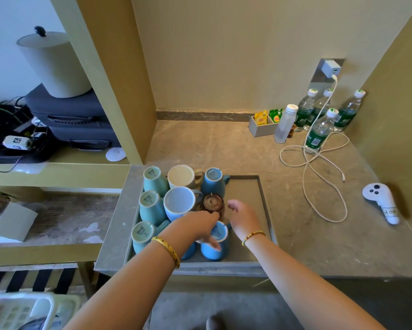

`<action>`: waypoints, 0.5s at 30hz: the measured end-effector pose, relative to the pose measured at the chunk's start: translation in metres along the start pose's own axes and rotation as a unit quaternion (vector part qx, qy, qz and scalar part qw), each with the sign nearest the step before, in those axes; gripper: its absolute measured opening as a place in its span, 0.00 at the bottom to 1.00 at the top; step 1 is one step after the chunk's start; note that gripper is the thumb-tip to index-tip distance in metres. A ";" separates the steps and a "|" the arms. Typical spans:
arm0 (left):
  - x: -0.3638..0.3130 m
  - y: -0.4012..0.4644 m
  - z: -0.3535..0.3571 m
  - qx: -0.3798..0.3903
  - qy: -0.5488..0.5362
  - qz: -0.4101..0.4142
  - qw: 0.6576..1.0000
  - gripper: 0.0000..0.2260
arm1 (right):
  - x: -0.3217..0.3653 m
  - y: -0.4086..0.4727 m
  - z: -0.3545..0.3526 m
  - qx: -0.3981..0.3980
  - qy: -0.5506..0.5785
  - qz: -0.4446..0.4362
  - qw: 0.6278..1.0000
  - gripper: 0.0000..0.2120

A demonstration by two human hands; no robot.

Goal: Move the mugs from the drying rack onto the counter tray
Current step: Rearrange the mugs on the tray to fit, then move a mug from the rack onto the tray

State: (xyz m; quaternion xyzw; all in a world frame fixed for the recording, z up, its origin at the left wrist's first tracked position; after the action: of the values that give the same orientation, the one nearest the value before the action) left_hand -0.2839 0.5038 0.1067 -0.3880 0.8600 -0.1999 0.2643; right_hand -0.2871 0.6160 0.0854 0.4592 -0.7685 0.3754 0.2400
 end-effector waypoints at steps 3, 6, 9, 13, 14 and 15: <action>0.002 -0.009 -0.024 -0.077 -0.103 0.022 0.991 0.23 | 0.033 -0.005 -0.012 -0.097 -0.007 -0.093 0.991 0.14; 0.029 -0.031 -0.054 -0.192 -0.103 -0.038 0.975 0.15 | 0.078 -0.010 -0.008 -0.107 -0.002 -0.184 0.977 0.14; 0.068 -0.063 -0.066 -0.277 -0.127 -0.120 0.945 0.14 | 0.121 -0.021 0.009 -0.076 0.007 -0.265 0.961 0.15; 0.114 -0.125 -0.061 -0.411 -0.190 -0.205 0.868 0.12 | 0.168 -0.039 0.058 -0.022 0.024 -0.340 0.940 0.12; 0.126 -0.143 -0.054 -0.440 -0.206 -0.228 0.844 0.12 | 0.177 -0.046 0.075 0.001 0.023 -0.350 0.936 0.12; 0.139 -0.163 -0.042 -0.460 -0.222 -0.254 0.821 0.12 | 0.186 -0.054 0.095 0.028 0.020 -0.360 0.932 0.13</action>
State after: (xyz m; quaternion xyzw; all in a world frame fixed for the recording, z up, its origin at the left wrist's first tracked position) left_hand -0.2961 0.3012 0.1873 -0.7029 0.6412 0.2504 0.1791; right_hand -0.3274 0.4266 0.1802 0.7036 -0.5359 0.2949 0.3615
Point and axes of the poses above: each hand's wrist, its own y-axis towards the middle knuckle, its own z-axis out of the palm, x = y × z, the point moved 7 cm from there along y, towards the middle knuckle, and after that the axes turned 8 degrees about z, right-handed, at the moved point
